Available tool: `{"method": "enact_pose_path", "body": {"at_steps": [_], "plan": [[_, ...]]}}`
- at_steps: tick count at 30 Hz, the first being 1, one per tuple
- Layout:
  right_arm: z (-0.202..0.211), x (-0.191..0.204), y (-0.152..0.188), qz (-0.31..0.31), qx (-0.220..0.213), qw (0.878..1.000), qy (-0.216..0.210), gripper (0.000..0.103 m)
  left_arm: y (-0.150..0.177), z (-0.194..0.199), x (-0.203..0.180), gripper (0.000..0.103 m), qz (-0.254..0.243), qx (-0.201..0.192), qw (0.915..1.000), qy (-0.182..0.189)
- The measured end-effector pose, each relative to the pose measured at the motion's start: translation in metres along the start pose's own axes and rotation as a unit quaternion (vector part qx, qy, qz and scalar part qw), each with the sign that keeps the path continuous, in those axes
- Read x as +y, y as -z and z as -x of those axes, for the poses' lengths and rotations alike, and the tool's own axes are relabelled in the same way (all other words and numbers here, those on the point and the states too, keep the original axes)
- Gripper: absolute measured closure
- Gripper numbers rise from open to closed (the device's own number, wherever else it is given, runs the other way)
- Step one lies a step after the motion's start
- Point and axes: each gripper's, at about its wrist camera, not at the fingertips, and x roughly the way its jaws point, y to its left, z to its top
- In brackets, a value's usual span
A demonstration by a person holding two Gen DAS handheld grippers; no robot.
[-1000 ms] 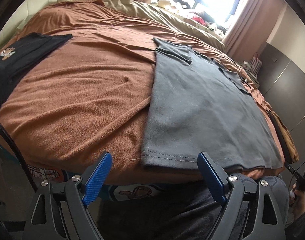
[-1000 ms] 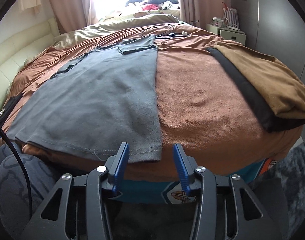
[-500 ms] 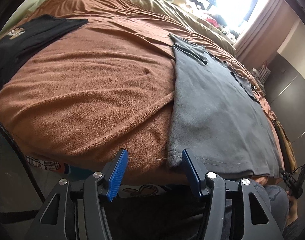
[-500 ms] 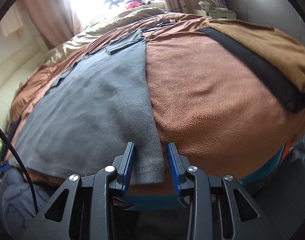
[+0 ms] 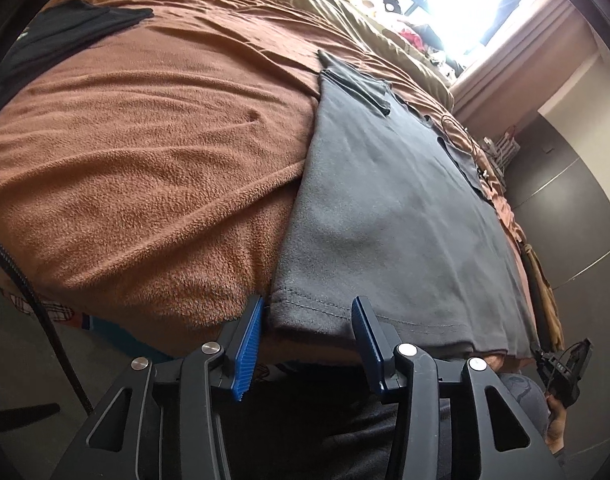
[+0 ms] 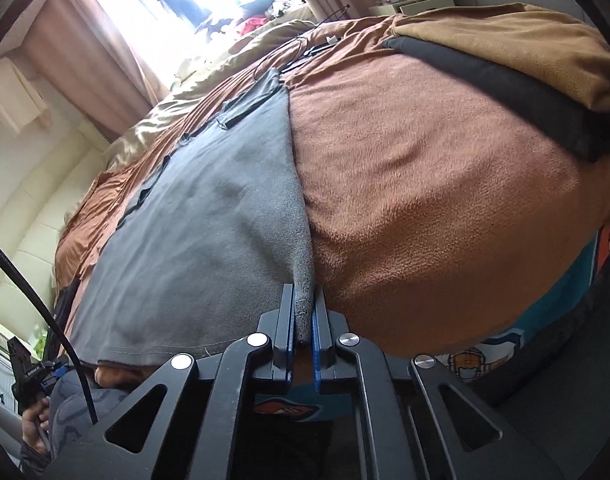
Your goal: Fold small clothes
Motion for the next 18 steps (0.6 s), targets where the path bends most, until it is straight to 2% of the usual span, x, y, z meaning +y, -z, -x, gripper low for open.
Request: {"method": "enact_pose_path", "body": {"at_steps": [3, 9, 16, 18], "plan": [[0.006, -0.004, -0.004, -0.006, -0.014, 1.000, 0.002, 0.101, 0.001, 0.001, 0.004, 0.057, 0.024, 0.004, 0.9995, 0.019], [0.016, -0.006, -0.010, -0.005, -0.033, 0.999, 0.008, 0.101, 0.006, -0.002, 0.001, 0.056, 0.038, 0.020, 0.9973, 0.060], [0.017, -0.004, -0.012, 0.000, -0.036, 0.999, 0.011, 0.101, -0.001, -0.007, 0.001, 0.056, 0.052, 0.005, 0.9953, 0.081], [0.016, -0.003, -0.013, 0.003, -0.035, 0.999, 0.013, 0.101, -0.005, -0.011, 0.000, 0.063, 0.059, 0.003, 0.9950, 0.080]]}}
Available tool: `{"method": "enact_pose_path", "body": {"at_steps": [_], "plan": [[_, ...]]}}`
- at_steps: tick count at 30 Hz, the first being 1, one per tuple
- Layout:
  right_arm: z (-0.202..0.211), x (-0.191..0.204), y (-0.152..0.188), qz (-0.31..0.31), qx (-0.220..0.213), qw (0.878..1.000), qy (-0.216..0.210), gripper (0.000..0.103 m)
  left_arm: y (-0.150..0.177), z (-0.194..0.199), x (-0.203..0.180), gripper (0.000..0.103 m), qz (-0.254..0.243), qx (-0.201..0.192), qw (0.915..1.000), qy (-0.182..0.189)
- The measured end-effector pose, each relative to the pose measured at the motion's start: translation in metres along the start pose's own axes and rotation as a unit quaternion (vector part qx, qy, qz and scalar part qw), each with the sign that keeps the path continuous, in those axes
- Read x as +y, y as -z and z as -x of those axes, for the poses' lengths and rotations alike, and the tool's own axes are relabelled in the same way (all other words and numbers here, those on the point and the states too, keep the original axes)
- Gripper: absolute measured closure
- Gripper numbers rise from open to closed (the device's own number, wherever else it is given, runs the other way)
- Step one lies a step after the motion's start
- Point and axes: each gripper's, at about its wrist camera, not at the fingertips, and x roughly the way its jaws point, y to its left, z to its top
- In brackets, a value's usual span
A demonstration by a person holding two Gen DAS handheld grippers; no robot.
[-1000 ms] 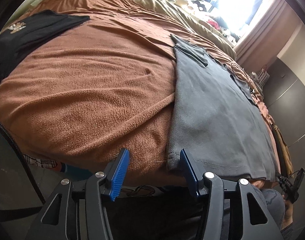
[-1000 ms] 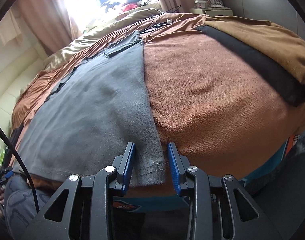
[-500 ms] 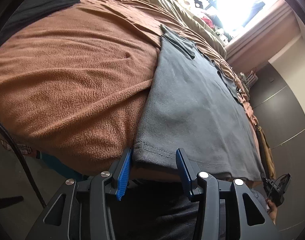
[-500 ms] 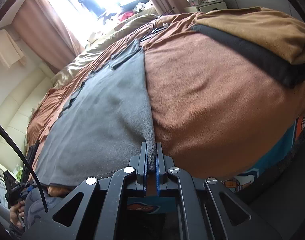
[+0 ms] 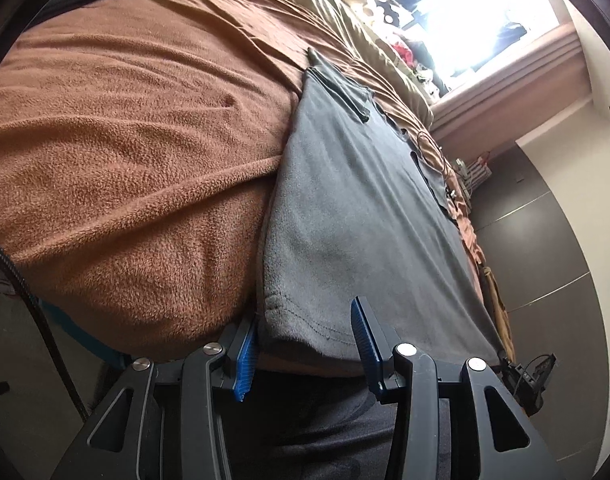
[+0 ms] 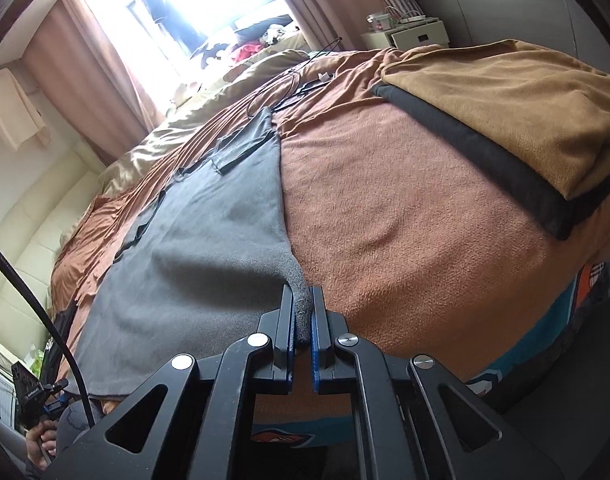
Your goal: Fold small clothes
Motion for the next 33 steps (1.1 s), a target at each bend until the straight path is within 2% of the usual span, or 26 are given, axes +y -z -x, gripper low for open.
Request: {"method": "enact_pose_path", "body": {"at_steps": [1, 3, 6, 11, 17, 22, 33], "plan": [[0.000, 0.001, 0.001, 0.002, 0.001, 1.000, 0.001, 0.101, -0.002, -0.003, 0.000, 0.066, 0.005, 0.002, 1.0000, -0.004], [0.000, 0.001, -0.003, 0.005, 0.003, 1.000, 0.003, 0.101, -0.004, -0.007, 0.004, 0.083, 0.022, 0.001, 0.9997, -0.014], [0.000, 0.003, -0.003, 0.004, 0.005, 1.000, 0.004, 0.101, -0.008, -0.006, 0.008, 0.095, 0.040, -0.007, 0.9987, -0.031], [0.007, 0.008, -0.011, 0.008, 0.006, 1.000, 0.000, 0.101, -0.012, 0.010, 0.000, 0.097, 0.019, -0.036, 0.9973, -0.061], [0.027, 0.023, -0.014, 0.019, -0.005, 1.000, -0.008, 0.101, -0.026, 0.042, -0.006, 0.098, 0.012, -0.078, 0.9958, -0.046], [0.042, 0.033, -0.011, 0.023, -0.013, 1.000, -0.013, 0.101, -0.032, 0.064, -0.008, 0.098, 0.005, -0.096, 0.9949, -0.031], [0.082, 0.048, 0.002, 0.047, -0.034, 0.998, -0.032, 0.101, -0.024, 0.123, 0.000, 0.098, 0.008, -0.132, 0.9911, 0.000]]}}
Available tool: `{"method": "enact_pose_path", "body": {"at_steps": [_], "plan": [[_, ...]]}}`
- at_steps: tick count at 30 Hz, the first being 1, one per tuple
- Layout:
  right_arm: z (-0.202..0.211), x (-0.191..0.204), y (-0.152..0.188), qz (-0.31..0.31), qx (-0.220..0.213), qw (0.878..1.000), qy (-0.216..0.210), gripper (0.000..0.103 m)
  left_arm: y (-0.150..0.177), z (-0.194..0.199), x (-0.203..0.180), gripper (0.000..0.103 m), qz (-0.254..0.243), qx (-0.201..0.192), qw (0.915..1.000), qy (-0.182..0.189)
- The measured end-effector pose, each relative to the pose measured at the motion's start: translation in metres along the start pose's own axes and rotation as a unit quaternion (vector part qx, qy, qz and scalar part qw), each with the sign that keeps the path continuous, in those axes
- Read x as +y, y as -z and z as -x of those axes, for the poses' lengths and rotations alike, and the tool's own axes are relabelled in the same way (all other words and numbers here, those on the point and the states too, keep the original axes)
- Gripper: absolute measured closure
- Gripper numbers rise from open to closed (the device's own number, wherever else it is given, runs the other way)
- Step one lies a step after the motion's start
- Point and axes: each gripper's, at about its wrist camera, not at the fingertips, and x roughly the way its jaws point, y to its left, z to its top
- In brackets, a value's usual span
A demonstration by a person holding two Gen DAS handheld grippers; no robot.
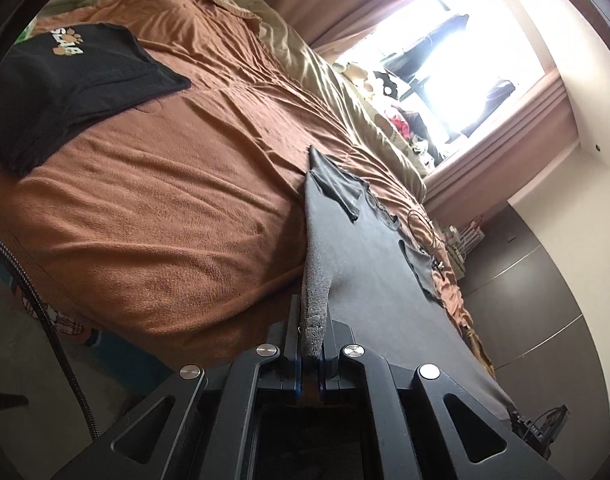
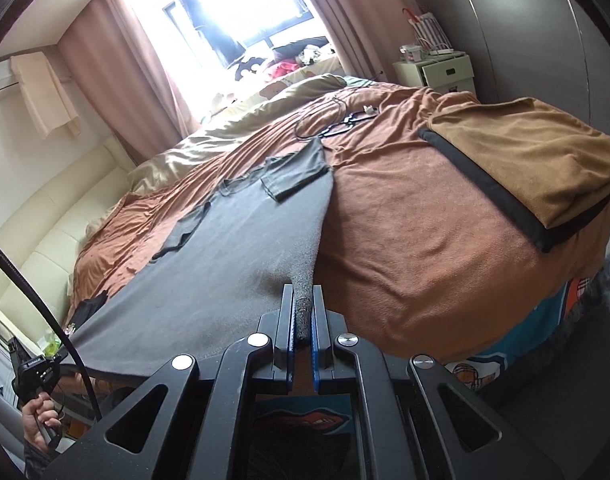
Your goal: Fold small clothes
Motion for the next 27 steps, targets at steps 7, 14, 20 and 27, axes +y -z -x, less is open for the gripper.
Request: {"method": "enact_pose_path", "body": {"at_steps": [7, 14, 20, 27], "plan": [[0.028, 0.010, 0.011, 0.016, -0.008, 1.000, -0.020, 0.101, 0.006, 0.047, 0.004, 0.098, -0.004, -0.025, 0.9995, 0.016], [0.053, 0.010, 0.030, 0.030, -0.017, 0.999, -0.029, 0.101, 0.017, 0.084, 0.010, 0.099, -0.003, -0.039, 0.9989, 0.027], [0.071, 0.007, 0.045, 0.032, -0.021, 0.999, -0.036, 0.101, 0.031, 0.117, 0.012, 0.099, -0.004, -0.051, 0.9981, 0.034], [0.095, 0.004, 0.058, 0.017, -0.026, 0.998, -0.058, 0.101, 0.039, 0.145, 0.009, 0.099, -0.012, -0.056, 0.9973, 0.045]]}}
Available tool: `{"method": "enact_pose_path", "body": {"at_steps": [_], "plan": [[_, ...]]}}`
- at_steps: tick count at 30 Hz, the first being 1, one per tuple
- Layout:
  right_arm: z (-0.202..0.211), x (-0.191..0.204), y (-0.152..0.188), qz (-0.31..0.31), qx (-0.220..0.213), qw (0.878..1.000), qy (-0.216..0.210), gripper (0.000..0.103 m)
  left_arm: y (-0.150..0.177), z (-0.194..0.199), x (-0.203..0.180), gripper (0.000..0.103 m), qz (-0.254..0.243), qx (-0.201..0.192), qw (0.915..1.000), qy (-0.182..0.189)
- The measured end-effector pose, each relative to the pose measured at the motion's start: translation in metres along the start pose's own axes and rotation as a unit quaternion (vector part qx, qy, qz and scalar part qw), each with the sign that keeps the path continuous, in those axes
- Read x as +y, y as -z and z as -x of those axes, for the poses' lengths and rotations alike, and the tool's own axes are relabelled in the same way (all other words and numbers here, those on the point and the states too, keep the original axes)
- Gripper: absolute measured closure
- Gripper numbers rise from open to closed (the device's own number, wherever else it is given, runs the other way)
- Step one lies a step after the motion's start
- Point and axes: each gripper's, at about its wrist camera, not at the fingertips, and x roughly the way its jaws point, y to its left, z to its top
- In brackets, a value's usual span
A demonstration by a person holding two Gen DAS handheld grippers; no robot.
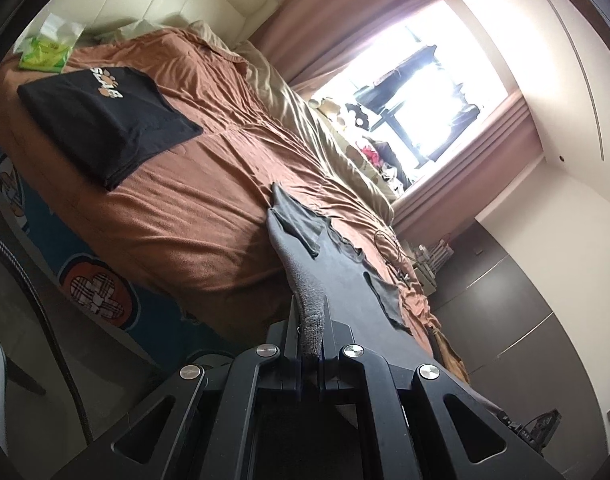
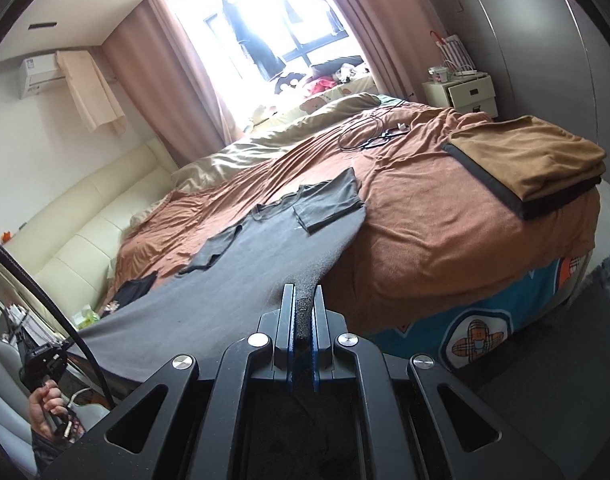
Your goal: Fold small clothes
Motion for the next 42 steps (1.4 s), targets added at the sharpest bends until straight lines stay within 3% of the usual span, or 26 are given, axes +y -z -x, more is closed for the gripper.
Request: {"method": "enact_pose_path", "body": {"at_steps": [10, 15, 29, 42], "plan": [[0.019, -0.001, 0.002, 0.000, -0.011, 1.000, -0.019, 0.101, -0.008, 0.038, -0.011, 0.098, 0.001, -0.021, 0.9997, 0.011], [0.010, -0.002, -0.004, 0.012, -0.019, 1.000, -0.017, 0.101, -0.014, 0.035, -0.018, 0.098, -0.009, -0.027, 0.9996, 0.008], [-0.059, -0.018, -0.038, -0.013, -0.009, 1.000, -0.003, 0.101, -0.050, -0.031, -0.021, 0.098, -0.008, -0.015, 0.9997, -0.014], [-0.154, -0.031, -0.094, -0.035, 0.004, 0.999, 0.010, 0.101, -0.109, -0.133, -0.035, 0.098, -0.023, 0.011, 0.9986, -0.046]]}}
